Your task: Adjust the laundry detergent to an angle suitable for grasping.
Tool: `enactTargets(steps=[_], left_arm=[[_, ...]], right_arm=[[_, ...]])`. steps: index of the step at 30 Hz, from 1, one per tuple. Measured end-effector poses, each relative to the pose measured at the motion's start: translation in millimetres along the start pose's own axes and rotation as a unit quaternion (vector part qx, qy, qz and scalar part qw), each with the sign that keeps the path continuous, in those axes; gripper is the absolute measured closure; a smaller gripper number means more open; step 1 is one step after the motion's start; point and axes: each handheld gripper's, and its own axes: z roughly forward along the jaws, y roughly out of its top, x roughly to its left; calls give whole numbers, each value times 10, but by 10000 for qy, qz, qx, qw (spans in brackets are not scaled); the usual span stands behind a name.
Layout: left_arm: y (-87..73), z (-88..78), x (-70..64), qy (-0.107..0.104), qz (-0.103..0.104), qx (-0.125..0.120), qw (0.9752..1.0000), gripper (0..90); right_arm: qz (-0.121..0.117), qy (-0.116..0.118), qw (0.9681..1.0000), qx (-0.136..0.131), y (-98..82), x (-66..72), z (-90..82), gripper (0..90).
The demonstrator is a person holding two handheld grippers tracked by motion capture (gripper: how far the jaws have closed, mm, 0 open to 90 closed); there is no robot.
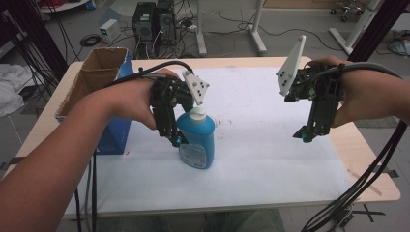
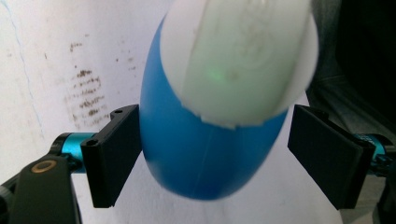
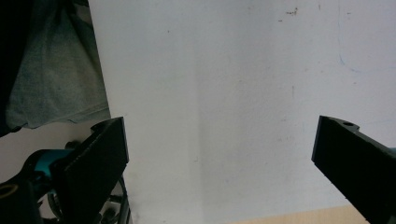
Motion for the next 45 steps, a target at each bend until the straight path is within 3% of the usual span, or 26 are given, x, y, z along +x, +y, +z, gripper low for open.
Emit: enactTargets(steps=[6, 12, 20, 25, 28, 36, 45], left_arm=[[-10, -103, 3, 121, -80, 248, 9996, 154], [-18, -197, 5, 233, -290, 503, 9980, 112], [-40, -386, -48, 331, -568, 926, 9935, 74], [-59, -482, -86, 352, -668, 1066, 9914, 63], [-68, -515, -104, 384, -782, 1192, 9890, 41], [-107, -591, -146, 327, -932, 1366, 9857, 16], [-144, -567, -150, 217, -1086, 1612, 9807, 18]], right_arm=[[-26, -4, 10000, -19, 20, -3, 3, 28], [-55, -2, 10000, -11, 42, -7, 6, 28], [-169, 10, 9999, -6, 109, -22, -10, 28], [-242, 26, 9997, 11, 168, -33, 6, 28], [-284, 27, 9996, 24, 208, -36, 7, 28], [-428, 54, 9991, 4, 308, -53, -6, 28], [-499, 78, 9987, 43, 397, -101, 3, 28]])
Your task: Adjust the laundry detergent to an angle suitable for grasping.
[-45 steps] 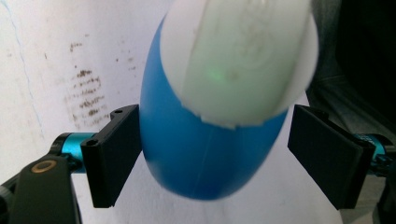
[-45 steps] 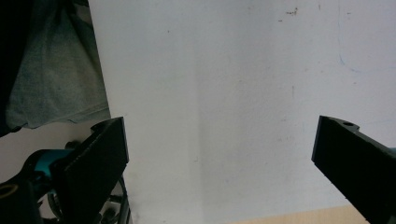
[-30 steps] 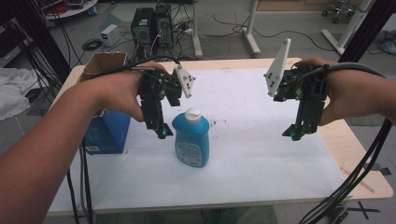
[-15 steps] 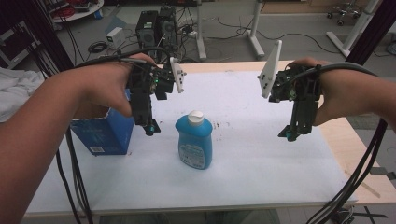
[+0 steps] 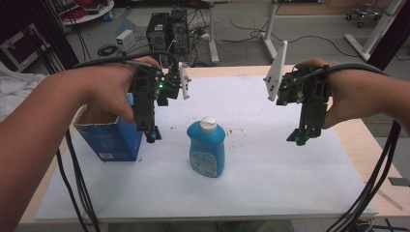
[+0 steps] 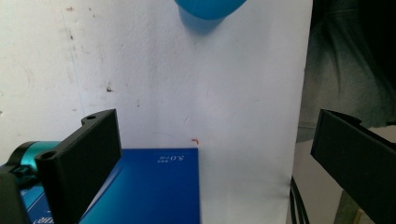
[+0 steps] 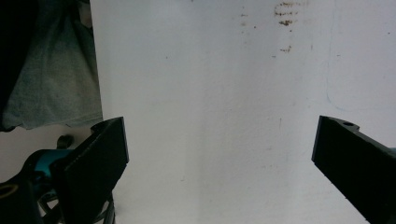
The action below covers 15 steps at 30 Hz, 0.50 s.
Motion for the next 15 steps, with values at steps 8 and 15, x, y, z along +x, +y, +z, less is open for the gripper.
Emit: enactTargets(steps=[8, 15], left_arm=[[-65, 45, 36, -28, -133, 94, 9999, 18], [-141, 107, 38, -74, -282, 126, 9995, 18]], right_arm=[[-113, 112, 9998, 102, 143, -50, 23, 28], [-269, 146, 9993, 216, 363, -86, 41, 28]])
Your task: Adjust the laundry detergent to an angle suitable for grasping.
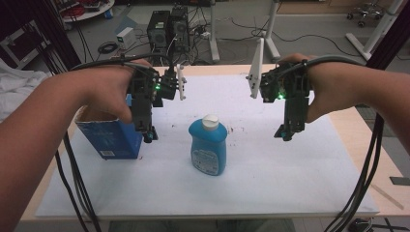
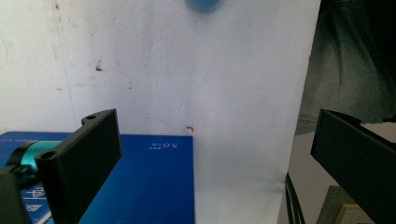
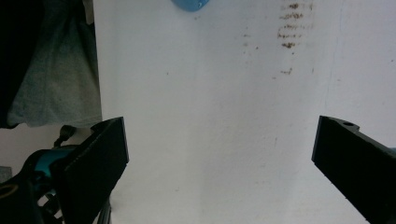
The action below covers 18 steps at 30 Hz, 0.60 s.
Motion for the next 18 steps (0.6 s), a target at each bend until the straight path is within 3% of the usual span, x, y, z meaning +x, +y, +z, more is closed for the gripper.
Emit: enactTargets(steps=[10, 18], left_arm=[[-76, 25, 3, 33, -138, 25, 9999, 17], [-68, 84, 27, -90, -285, 62, 9995, 17]], right_arm=[[-183, 33, 9998, -74, 280, -86, -14, 28], [-221, 40, 9997, -111, 336, -106, -20, 28]])
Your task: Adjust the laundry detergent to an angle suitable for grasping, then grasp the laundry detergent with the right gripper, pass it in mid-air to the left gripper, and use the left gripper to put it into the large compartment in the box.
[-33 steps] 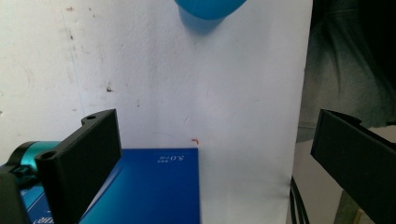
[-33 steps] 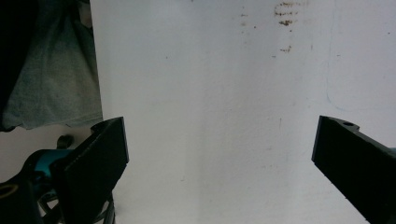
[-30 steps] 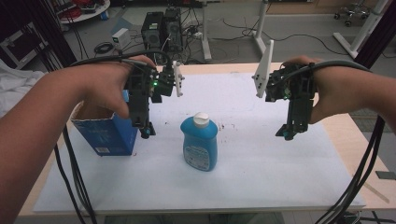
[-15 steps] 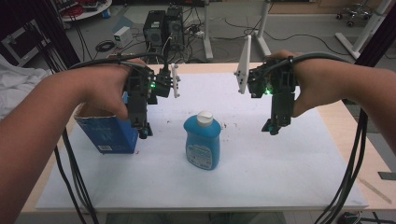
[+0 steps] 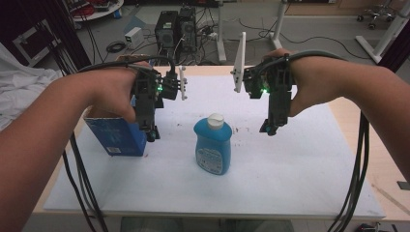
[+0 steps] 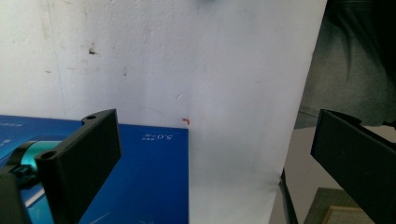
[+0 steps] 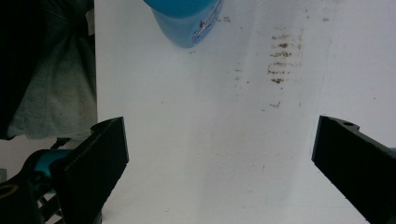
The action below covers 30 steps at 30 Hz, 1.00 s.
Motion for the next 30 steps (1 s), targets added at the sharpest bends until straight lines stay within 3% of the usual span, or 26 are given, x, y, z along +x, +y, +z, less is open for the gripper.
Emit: enactTargets(steps=[3, 11, 21, 30], left_arm=[[33, 23, -9, -27, -44, 86, 9999, 18], [78, 0, -14, 44, 3, 14, 10000, 18], [11, -16, 8, 130, -82, 24, 9999, 18], [34, -81, -30, 196, 45, -34, 9998, 18]], right_arm=[[38, -5, 10000, -37, -3, -3, 1, 28], [-16, 12, 10000, -87, 25, -12, 8, 28], [-8, -1, 10000, -99, 51, -8, 7, 28], [110, -143, 9997, -175, -27, 59, -77, 28]])
